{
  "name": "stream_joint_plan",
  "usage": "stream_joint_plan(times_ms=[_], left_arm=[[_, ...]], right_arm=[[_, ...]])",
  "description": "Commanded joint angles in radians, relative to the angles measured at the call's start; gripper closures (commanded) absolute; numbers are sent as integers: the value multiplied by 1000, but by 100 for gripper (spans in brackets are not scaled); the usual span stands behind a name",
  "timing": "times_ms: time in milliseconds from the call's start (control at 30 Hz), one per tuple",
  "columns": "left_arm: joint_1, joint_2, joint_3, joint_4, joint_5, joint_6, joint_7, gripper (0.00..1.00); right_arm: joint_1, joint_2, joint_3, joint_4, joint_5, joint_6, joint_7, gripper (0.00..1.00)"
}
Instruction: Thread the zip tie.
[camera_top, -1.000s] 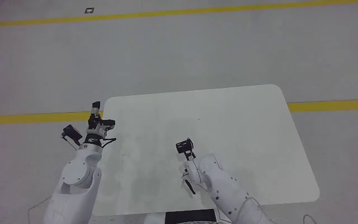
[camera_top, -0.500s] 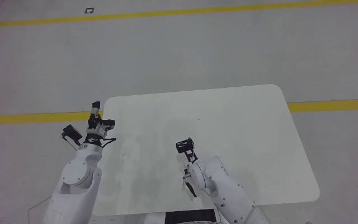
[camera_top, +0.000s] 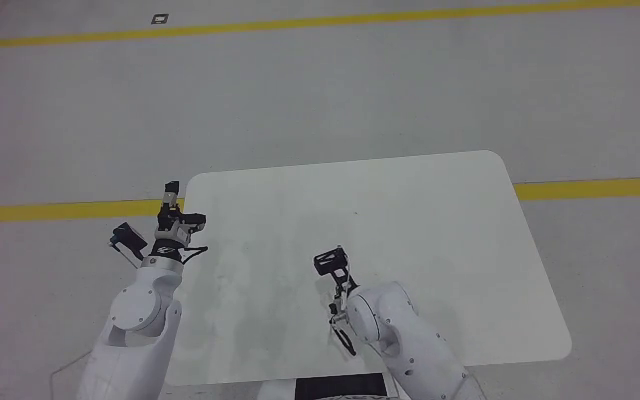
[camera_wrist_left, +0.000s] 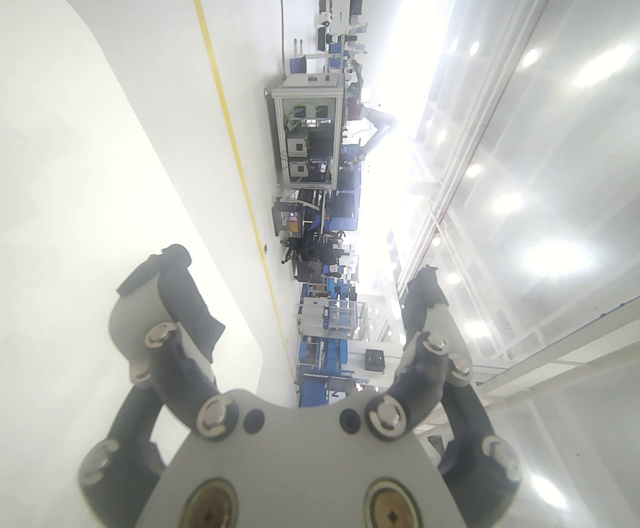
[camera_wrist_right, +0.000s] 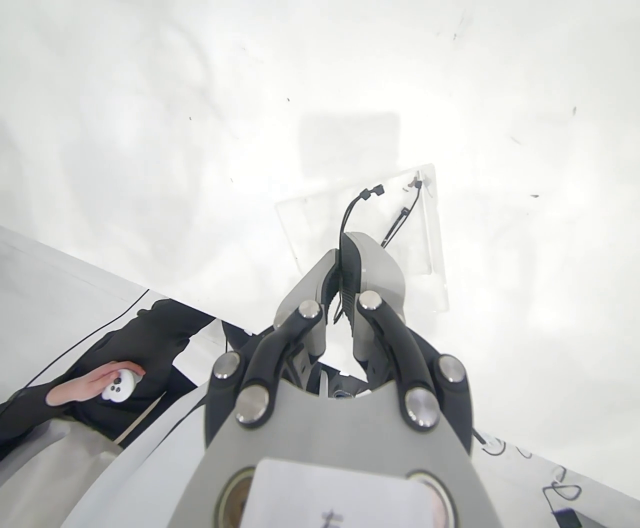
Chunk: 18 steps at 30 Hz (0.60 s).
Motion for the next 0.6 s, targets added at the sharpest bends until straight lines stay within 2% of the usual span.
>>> stream_joint_plan(times_ms=[0,200,233,267,567], left_arm=[[0,0,0,0,0,0,0,0],[0,0,0,0,0,0,0,0],[0,0,0,0,0,0,0,0],[0,0,0,0,0,0,0,0],[0,0,0,0,0,0,0,0]], right_arm=[[4,0,-4,6,4,-8,-11,100],[26,-3,-15,51,25,-9,-26,100],[31,-3,-16,57,28,-8,-26,78],[36,-4,-17,65,33,-7,-27,75],[59,-5,-18,98,51,1,-24,79]])
